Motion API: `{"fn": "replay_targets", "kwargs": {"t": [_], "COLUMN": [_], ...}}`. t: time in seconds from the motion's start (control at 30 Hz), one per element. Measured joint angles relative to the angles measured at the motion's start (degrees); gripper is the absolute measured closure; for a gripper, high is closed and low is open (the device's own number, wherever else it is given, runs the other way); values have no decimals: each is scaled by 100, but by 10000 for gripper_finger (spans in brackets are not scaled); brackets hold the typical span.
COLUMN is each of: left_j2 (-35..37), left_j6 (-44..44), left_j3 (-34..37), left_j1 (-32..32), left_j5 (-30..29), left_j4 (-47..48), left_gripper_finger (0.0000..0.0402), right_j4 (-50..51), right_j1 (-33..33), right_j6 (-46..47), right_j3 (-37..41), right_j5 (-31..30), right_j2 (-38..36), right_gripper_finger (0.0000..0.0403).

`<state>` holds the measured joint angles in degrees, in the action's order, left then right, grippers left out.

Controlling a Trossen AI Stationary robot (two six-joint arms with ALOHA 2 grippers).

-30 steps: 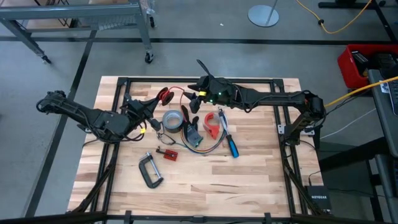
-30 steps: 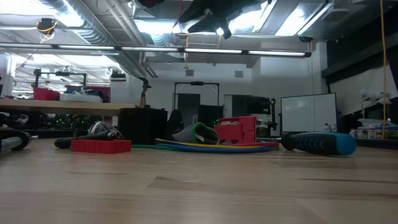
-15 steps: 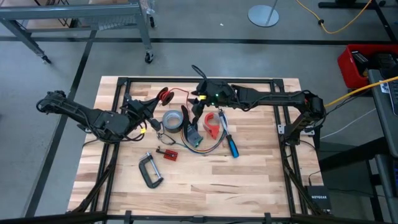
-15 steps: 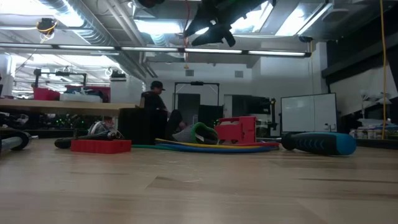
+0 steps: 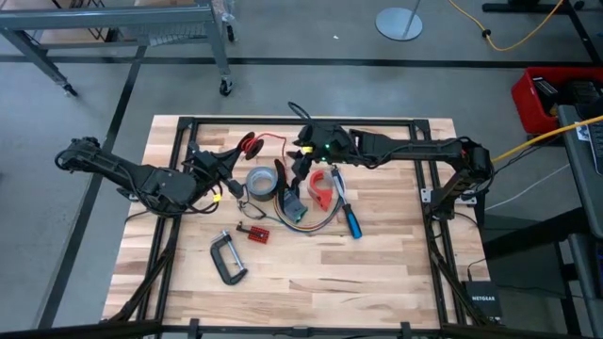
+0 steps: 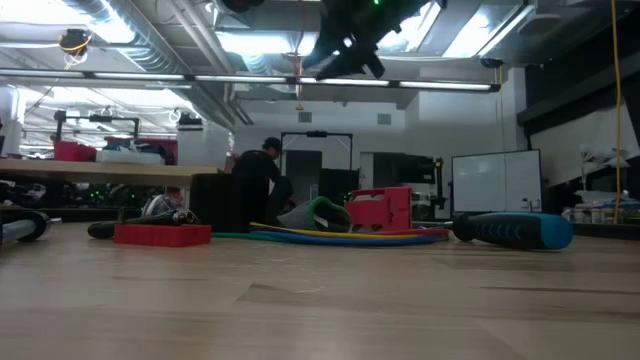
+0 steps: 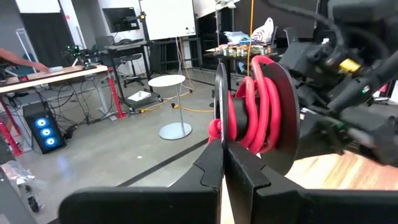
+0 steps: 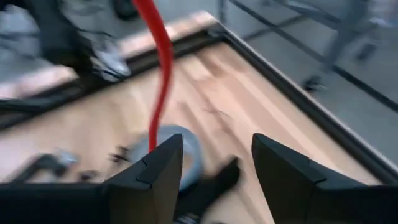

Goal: Coil cords
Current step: Coil the red wire cable onto the black spool

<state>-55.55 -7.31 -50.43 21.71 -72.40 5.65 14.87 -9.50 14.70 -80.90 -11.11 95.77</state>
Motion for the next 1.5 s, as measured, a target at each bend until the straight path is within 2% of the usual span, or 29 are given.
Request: {"fn": "replay_targets", "kwargs": {"t": [0.1, 0.2, 0.43, 0.7, 0.8, 0.93, 1.17, 1.5], "left_j2": [0, 0, 0, 0, 0, 0, 0, 0], "left_j6": [0, -24, -39, -4, -2, 0, -7, -17], "left_j3": [0, 0, 0, 0, 0, 0, 0, 0], "left_j1": [0, 0, 2, 2, 2, 2, 2, 0], "left_j5": [0, 0, 0, 0, 0, 0, 0, -1], "left_j4": [45, 162, 159, 158, 158, 161, 185, 199], "left_gripper_finger": [401, 401, 401, 401, 401, 401, 401, 401], "right_j4": [473, 692, 105, -507, -412, -217, 334, 153], "right_j1": [-7, -33, -26, -26, -26, -26, -26, -26], "right_j6": [-3, 6, -18, -17, -17, -15, -15, -17], "right_j3": [0, 2, 2, 2, 2, 2, 2, 2], "right_j5": [-284, -144, 449, 622, 665, 1028, 1073, 1378], "right_j2": [-2, -32, -174, -190, -190, -190, -190, -344], "right_gripper_finger": [206, 206, 206, 206, 206, 206, 206, 206]}}
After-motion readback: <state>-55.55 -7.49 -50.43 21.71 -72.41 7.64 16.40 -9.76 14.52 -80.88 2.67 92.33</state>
